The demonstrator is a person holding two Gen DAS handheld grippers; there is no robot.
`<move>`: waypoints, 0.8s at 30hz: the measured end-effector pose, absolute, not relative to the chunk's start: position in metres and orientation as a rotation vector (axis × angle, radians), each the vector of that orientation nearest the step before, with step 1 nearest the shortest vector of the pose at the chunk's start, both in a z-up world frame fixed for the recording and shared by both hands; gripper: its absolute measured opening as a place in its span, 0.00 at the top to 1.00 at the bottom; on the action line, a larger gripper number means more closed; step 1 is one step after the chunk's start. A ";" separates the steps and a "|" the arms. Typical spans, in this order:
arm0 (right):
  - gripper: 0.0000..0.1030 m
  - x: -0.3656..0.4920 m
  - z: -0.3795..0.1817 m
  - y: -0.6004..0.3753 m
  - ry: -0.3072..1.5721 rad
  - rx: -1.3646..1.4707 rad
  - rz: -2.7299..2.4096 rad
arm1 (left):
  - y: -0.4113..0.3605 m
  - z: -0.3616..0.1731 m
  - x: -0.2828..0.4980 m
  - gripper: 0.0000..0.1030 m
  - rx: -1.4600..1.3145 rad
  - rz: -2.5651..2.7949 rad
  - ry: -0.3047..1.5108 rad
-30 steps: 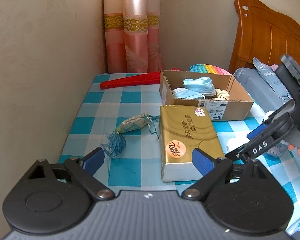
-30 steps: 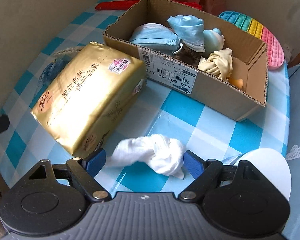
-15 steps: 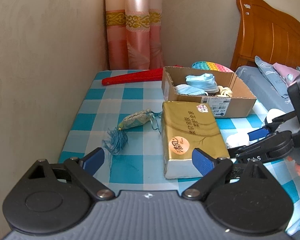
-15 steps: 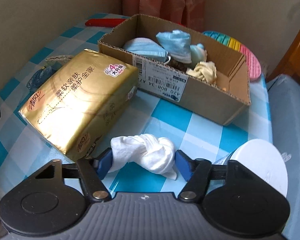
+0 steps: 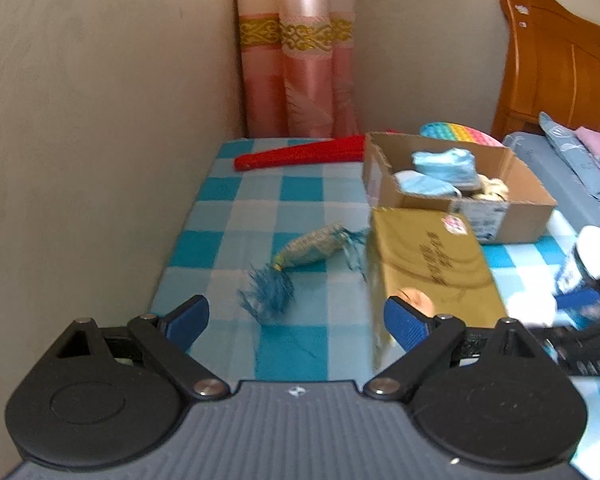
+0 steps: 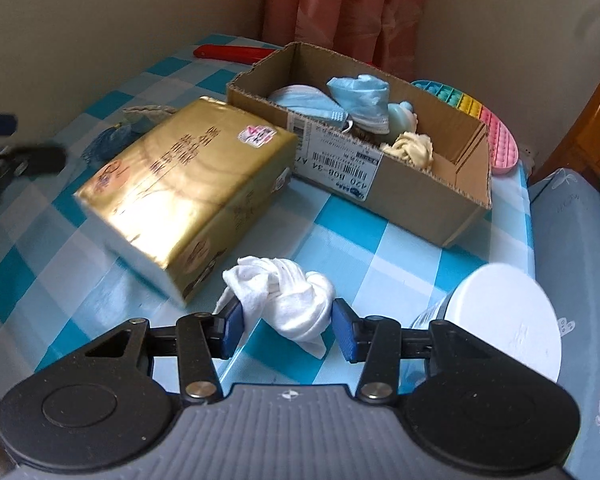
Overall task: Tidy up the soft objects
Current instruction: 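Grasp the white cloth with the right tool while the left tool grasps the green tasseled pouch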
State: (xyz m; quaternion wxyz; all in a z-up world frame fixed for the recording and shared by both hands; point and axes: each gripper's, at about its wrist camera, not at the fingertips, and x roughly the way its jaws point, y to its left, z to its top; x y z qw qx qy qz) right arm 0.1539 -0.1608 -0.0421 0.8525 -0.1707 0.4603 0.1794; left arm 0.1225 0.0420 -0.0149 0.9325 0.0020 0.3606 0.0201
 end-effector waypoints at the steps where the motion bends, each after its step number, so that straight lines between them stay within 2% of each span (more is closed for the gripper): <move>1: 0.50 0.151 -0.043 -0.161 0.969 -0.357 0.378 | 0.043 -0.015 0.126 0.08 0.008 0.046 0.731; 8: 0.49 0.138 -0.055 -0.165 0.942 -0.340 0.389 | 0.047 -0.031 0.163 0.12 0.061 0.106 0.718; 13: 0.48 0.137 -0.056 -0.169 0.931 -0.315 0.394 | 0.047 -0.046 0.187 0.30 0.071 0.081 0.728; 15: 0.48 0.138 -0.056 -0.170 0.930 -0.299 0.396 | 0.044 -0.053 0.197 0.33 0.086 0.075 0.737; 21: 0.47 0.140 -0.058 -0.174 0.934 -0.263 0.400 | 0.042 -0.059 0.213 0.34 0.100 0.036 0.728; 24: 0.47 0.139 -0.058 -0.174 0.934 -0.269 0.402 | 0.043 -0.058 0.218 0.49 0.097 0.012 0.723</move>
